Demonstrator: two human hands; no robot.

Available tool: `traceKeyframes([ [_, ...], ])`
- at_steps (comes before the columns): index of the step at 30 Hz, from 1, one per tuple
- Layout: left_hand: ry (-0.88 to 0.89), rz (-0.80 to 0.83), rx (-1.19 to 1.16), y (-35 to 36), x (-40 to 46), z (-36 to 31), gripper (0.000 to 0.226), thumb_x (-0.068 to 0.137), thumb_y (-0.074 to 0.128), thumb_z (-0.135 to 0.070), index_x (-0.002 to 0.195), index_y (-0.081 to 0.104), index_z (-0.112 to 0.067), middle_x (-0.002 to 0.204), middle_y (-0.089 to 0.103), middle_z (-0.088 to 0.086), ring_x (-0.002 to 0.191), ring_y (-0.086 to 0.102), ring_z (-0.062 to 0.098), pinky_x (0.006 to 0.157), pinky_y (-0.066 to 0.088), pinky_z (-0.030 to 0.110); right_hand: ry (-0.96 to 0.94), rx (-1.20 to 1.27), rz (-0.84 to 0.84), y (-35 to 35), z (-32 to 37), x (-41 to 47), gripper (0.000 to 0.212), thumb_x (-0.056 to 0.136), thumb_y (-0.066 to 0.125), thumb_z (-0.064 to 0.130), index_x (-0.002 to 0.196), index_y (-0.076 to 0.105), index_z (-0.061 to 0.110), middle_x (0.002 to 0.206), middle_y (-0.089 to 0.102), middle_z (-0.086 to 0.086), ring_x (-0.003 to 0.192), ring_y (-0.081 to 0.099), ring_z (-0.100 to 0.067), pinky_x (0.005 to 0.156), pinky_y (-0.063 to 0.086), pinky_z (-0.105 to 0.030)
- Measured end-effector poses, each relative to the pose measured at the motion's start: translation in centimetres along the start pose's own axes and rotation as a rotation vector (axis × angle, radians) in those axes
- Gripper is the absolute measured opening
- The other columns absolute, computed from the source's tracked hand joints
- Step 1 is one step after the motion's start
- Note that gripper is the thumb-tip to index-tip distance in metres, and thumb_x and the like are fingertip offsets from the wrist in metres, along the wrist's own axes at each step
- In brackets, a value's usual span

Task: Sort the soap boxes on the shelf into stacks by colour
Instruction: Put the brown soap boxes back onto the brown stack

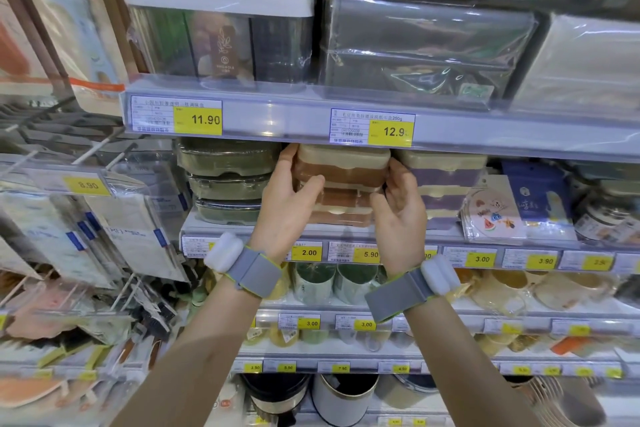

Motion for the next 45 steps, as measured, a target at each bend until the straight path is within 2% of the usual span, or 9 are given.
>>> traceKeyframes([
  [6,0.018,0.04,-0.166,-2.0,-2.7,-0.9,0.045,0.093,0.058,0.0,0.136,0.052,-0.016,0.122,0.061,-0.013,0.091,0.067,-0.006,0.092,0.057,0.029,-0.034,0.05,-0.084,-1.3,0.3,-1.2,0.039,0.085,0.05,-0.011,0.122,0.055,0.003,0.114,0.064,-0.005,0.106,0.062,-0.011,0.087,0.049,-0.015],
  [13,-0.117,-0.096,-0.319,-3.0,-4.6,-0.1,0.042,0.074,0.072,-0.047,0.107,0.065,-0.023,0.121,0.065,0.01,0.111,0.067,0.025,0.07,0.064,0.04,-0.129,0.018,-0.058,-1.8,0.5,-3.8,0.035,0.081,0.054,-0.003,0.114,0.056,0.01,0.111,0.064,-0.002,0.101,0.064,-0.006,0.09,0.05,-0.02],
  [16,-0.175,-0.197,-0.375,-2.6,-4.6,0.4,0.027,0.082,0.071,-0.04,0.098,0.062,-0.021,0.102,0.066,0.008,0.106,0.069,0.025,0.07,0.064,0.043,-0.133,0.029,-0.057,-1.5,0.5,-4.6,0.035,0.081,0.054,-0.002,0.114,0.056,0.007,0.112,0.063,-0.005,0.104,0.061,-0.007,0.09,0.05,-0.021],
  [26,-0.405,-0.115,-0.638,-4.1,-5.1,3.8,0.054,0.083,0.071,-0.021,0.133,0.053,-0.012,0.122,0.069,0.01,0.113,0.065,0.025,0.068,0.063,0.037,-0.154,-0.072,0.007,-1.6,-1.0,-6.2,0.043,0.077,0.045,-0.007,0.115,0.059,0.009,0.112,0.064,-0.004,0.103,0.062,-0.019,0.088,0.052,-0.034],
  [30,-0.46,0.007,-0.629,-5.3,-5.5,4.9,0.048,0.083,0.068,-0.023,0.129,0.061,-0.011,0.106,0.076,0.007,0.099,0.069,0.021,0.072,0.063,0.037,-0.165,-0.091,0.036,-1.7,-1.4,-5.4,0.036,0.078,0.043,-0.006,0.106,0.062,0.009,0.104,0.066,-0.006,0.096,0.064,-0.023,0.086,0.053,-0.043],
  [35,-0.499,0.071,-0.578,-6.5,-6.6,6.2,0.016,0.093,0.059,-0.015,0.106,0.067,-0.011,0.077,0.076,-0.003,0.07,0.071,0.008,0.075,0.063,0.038,-0.187,-0.213,0.217,-1.0,0.0,-1.9,0.028,0.082,0.049,0.0,0.097,0.062,0.02,0.095,0.067,0.007,0.093,0.064,-0.013,0.085,0.05,-0.028],
  [40,-0.547,0.095,-0.567,-7.2,-7.7,7.4,0.02,0.085,0.064,-0.019,0.103,0.068,-0.01,0.085,0.076,0.005,0.095,0.066,0.024,0.071,0.064,0.038,-0.354,-0.6,0.577,1.1,1.9,2.9,0.047,0.079,0.044,-0.003,0.117,0.062,0.018,0.118,0.066,0.001,0.103,0.062,-0.021,0.094,0.046,-0.032],
  [43,-0.533,0.073,-0.57,-7.4,-8.3,7.7,0.025,0.085,0.064,-0.018,0.109,0.068,-0.012,0.088,0.077,0.004,0.096,0.066,0.023,0.068,0.064,0.035,-0.351,-0.773,0.714,3.0,2.5,5.1,0.054,0.08,0.05,-0.001,0.132,0.052,0.016,0.134,0.057,-0.007,0.123,0.052,-0.026,0.104,0.034,-0.022],
  [45,-0.532,0.054,-0.573,-7.3,-8.5,7.9,0.023,0.09,0.062,-0.016,0.113,0.067,-0.013,0.092,0.076,0.005,0.097,0.066,0.024,0.066,0.063,0.034,-0.349,-0.877,0.741,4.1,1.8,6.0,0.057,0.084,0.056,0.011,0.139,0.044,0.02,0.141,0.05,-0.01,0.128,0.046,-0.031,0.107,0.037,-0.035],
])
Point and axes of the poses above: each hand's wrist, its own x-axis towards the middle knuckle, its own y-axis out of the palm, z = x × y, the point moved 2 cm from there along x, towards the middle knuckle
